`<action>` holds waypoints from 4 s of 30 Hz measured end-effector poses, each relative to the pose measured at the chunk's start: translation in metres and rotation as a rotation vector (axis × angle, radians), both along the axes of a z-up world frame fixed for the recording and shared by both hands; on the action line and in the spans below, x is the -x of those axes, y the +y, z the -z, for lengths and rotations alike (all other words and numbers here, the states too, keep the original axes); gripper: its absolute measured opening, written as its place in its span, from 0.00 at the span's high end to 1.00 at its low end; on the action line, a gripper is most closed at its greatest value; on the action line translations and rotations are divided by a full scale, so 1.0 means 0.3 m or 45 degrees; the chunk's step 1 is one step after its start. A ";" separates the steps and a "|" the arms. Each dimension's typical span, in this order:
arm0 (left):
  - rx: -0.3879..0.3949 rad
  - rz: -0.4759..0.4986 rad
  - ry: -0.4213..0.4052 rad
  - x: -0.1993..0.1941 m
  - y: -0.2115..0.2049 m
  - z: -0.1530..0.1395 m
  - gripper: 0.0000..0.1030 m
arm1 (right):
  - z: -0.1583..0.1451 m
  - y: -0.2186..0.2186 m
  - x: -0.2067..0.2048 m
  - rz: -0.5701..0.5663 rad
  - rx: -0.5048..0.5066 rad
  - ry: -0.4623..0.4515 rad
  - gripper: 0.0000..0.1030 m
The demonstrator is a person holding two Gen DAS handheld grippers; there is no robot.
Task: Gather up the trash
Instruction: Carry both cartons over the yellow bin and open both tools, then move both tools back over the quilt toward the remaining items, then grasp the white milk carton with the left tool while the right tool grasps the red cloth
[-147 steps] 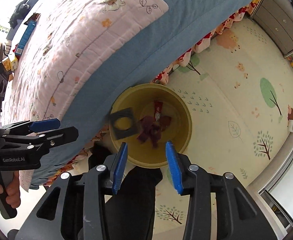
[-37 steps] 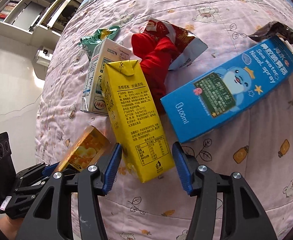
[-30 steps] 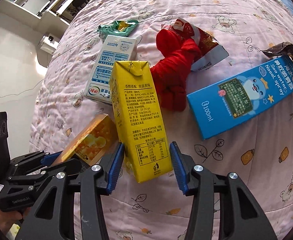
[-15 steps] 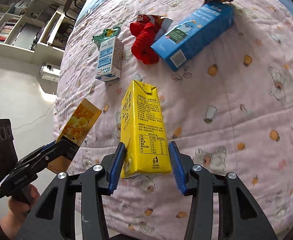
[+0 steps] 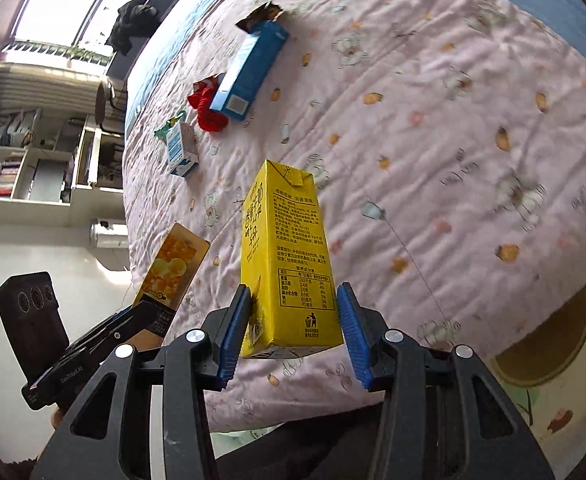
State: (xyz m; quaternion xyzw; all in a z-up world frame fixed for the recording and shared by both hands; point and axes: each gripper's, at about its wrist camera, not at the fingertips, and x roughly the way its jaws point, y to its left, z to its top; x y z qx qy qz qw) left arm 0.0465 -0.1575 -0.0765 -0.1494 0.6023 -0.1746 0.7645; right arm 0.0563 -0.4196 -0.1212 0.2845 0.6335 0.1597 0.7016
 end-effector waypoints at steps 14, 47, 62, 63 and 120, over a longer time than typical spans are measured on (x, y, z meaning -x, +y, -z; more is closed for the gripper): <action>0.061 0.286 0.175 0.187 -0.650 0.130 0.65 | 0.042 -0.601 0.435 0.343 -0.016 0.083 0.57; -0.199 0.536 0.345 0.326 -1.356 0.447 0.22 | 0.362 -1.132 0.706 0.390 0.046 0.335 0.50; -0.134 0.414 0.230 0.274 -1.141 0.282 0.22 | 0.201 -0.971 0.537 0.293 0.036 0.215 0.50; -0.136 0.395 0.221 0.265 -1.108 0.269 0.22 | 0.187 -0.942 0.513 0.276 0.035 0.203 0.50; -0.417 -0.637 0.225 -0.783 0.515 0.403 0.19 | 0.151 0.580 -0.845 -0.485 0.041 -0.025 0.49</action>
